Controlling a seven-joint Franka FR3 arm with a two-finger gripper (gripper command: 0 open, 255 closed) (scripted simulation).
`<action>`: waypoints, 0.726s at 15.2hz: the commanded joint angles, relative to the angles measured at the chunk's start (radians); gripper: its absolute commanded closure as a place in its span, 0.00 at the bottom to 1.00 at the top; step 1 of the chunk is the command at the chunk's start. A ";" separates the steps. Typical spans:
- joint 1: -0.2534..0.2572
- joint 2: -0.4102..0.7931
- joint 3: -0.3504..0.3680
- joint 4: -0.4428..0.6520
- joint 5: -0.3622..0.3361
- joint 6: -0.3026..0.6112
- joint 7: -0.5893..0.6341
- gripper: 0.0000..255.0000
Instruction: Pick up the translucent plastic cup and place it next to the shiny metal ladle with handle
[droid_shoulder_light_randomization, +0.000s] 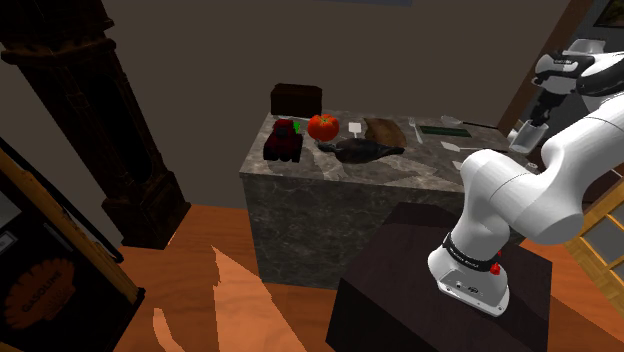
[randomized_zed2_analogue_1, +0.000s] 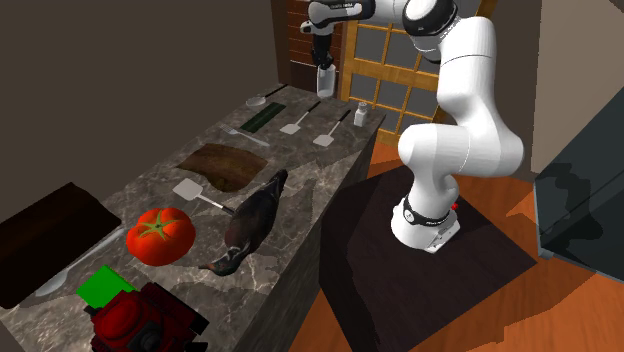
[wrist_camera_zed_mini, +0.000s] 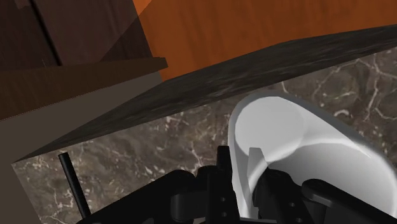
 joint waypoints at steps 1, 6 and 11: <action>-0.002 0.000 0.000 -0.006 -0.001 0.005 0.002 1.00; -0.001 0.000 0.000 -0.006 -0.001 0.005 0.002 1.00; -0.002 0.000 0.000 -0.006 -0.001 0.005 0.002 0.00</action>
